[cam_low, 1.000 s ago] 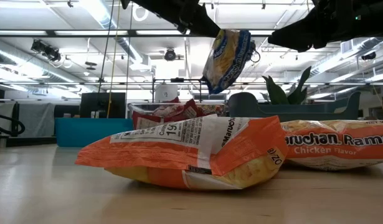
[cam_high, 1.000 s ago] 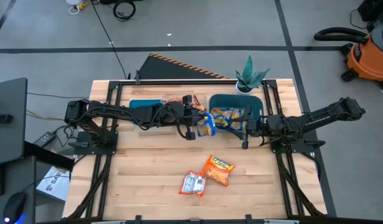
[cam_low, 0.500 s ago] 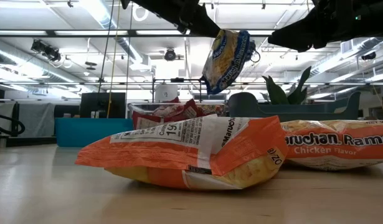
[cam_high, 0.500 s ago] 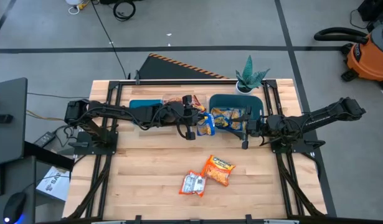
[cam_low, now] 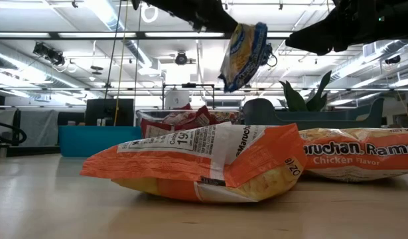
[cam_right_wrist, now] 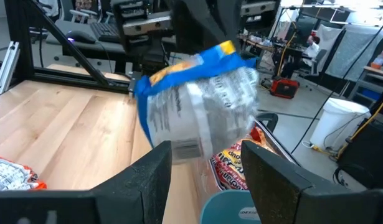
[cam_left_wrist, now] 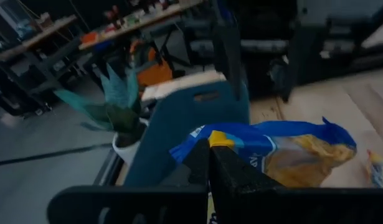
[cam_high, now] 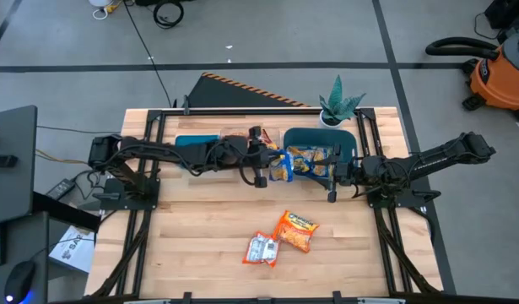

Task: Sort Maruchan noodles
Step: Put the blue noodle pack into the green bin

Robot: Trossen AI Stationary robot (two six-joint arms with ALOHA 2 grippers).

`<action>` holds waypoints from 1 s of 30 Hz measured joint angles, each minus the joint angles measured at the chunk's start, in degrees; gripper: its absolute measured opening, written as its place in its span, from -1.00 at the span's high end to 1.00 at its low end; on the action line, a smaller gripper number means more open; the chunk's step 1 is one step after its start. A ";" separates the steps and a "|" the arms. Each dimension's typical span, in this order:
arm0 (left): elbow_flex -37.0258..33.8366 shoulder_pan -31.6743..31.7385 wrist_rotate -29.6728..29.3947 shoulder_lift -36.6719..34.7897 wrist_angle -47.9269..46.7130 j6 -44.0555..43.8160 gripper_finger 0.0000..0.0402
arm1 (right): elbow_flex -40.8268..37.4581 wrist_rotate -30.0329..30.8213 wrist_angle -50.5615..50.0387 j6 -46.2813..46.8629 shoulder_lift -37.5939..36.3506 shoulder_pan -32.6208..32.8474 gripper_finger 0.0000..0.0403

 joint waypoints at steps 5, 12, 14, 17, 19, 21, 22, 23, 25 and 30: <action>0.02 1.98 1.86 2.77 6.93 -0.26 0.98 | 0.01 0.91 2.09 -1.80 -0.57 0.28 0.01; 3.84 4.77 2.28 7.69 9.41 -0.67 0.98 | 0.37 10.44 0.80 -4.44 -3.42 3.31 0.01; 7.91 5.74 2.26 8.92 4.88 -0.66 0.98 | 0.37 11.80 0.81 -5.61 -4.29 4.47 0.01; 13.97 7.18 4.13 11.82 -1.75 -0.74 0.98 | 0.37 13.12 0.74 -7.25 -5.61 6.08 0.01; 17.41 8.00 5.77 14.12 -4.27 -1.01 0.98 | 0.37 13.99 0.79 -8.31 -6.40 7.11 0.01; 20.78 8.59 7.17 16.62 -5.49 -1.07 0.98 | 0.37 15.22 0.68 -8.98 -6.83 8.12 0.01; 22.23 8.88 7.78 17.58 -6.07 -1.09 0.98 | 0.37 15.88 0.34 -9.22 -7.06 8.54 0.01; 23.69 9.15 8.43 18.77 -7.12 -1.07 0.98 | 0.37 16.60 0.10 -9.41 -7.15 8.94 0.01; 26.53 9.56 9.21 21.44 -8.44 -0.85 0.98 | 0.37 18.06 -0.47 -9.69 -7.19 9.46 0.01; 29.66 10.94 10.77 26.43 -10.40 -0.15 0.98 | 0.37 22.15 -2.02 -9.80 -7.17 10.39 0.01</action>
